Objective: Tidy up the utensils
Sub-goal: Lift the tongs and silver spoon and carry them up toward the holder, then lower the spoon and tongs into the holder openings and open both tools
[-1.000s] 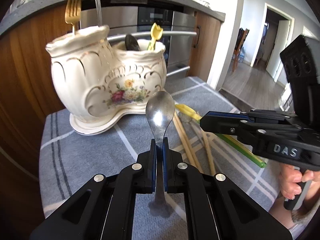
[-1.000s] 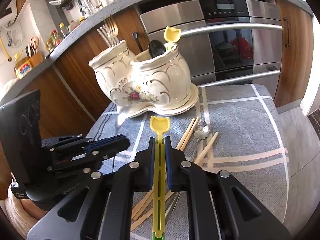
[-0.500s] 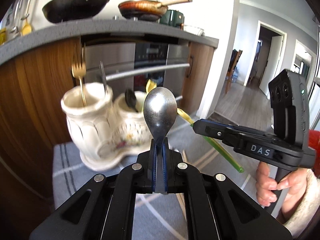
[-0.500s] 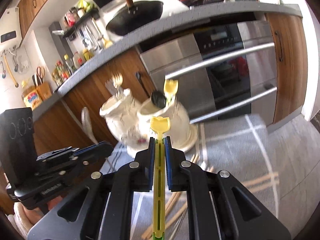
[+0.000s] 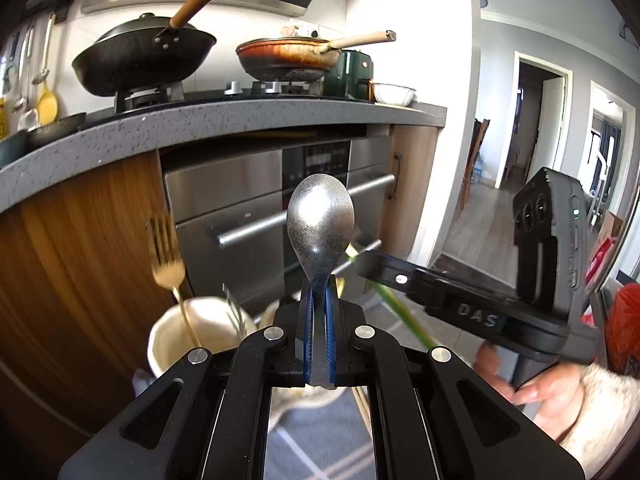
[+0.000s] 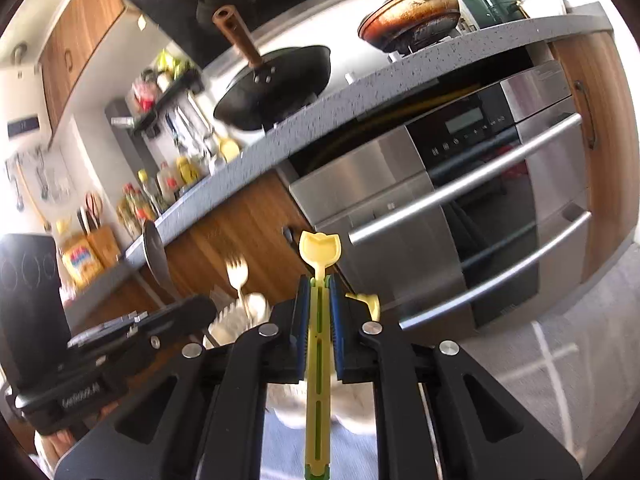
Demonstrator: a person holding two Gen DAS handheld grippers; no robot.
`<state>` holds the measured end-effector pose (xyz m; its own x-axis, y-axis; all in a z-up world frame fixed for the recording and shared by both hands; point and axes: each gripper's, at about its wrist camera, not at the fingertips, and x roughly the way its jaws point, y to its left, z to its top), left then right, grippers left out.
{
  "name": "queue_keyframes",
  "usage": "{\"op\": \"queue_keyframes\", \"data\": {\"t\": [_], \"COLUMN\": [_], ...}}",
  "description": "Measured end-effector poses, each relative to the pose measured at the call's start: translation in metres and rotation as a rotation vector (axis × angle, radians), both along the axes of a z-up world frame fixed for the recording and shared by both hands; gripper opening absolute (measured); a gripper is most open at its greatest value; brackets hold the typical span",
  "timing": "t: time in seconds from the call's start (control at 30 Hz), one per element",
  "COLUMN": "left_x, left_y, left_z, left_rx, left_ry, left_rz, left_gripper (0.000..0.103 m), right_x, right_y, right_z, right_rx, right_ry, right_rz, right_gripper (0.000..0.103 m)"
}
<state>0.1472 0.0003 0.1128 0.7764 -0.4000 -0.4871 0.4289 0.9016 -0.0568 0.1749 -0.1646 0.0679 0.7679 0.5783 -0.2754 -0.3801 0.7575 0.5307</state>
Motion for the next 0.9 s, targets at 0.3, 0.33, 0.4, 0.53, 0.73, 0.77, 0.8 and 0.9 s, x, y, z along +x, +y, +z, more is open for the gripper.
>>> {"op": "queue_keyframes", "data": {"t": [0.3,0.33,0.4,0.53,0.73,0.77,0.8,0.9], "left_x": [0.031,0.033,0.035,0.037,0.037,0.038,0.038,0.038], "left_y": [0.005,0.005,0.006,0.01,0.013,0.012,0.012,0.011], "left_z": [-0.009,-0.01,-0.012,-0.015,-0.018,-0.019,-0.02,-0.022], "left_rx": [-0.033,-0.033,-0.031,-0.047,-0.061,-0.064,-0.065,-0.064], "left_ry": [0.006,0.005,0.002,0.008,0.015,0.019,0.021,0.025], "left_rz": [0.027,0.029,0.031,0.023,0.016,0.013,0.012,0.009], "left_gripper": [0.006,0.006,0.006,0.006,0.006,0.006,0.006,0.006], "right_x": [0.039,0.041,0.043,0.05,0.054,0.053,0.053,0.053], "right_y": [0.012,0.014,0.017,0.024,0.028,0.028,0.027,0.026], "right_z": [-0.013,-0.015,-0.018,-0.026,-0.032,-0.032,-0.033,-0.035], "right_rx": [0.068,0.063,0.057,0.049,0.043,0.039,0.037,0.031], "right_ry": [-0.065,-0.068,-0.073,-0.071,-0.07,-0.073,-0.077,-0.075], "right_rz": [-0.098,-0.108,-0.118,-0.129,-0.145,-0.15,-0.154,-0.159], "right_gripper": [0.01,0.01,0.01,0.01,0.01,0.01,0.01,0.01]}}
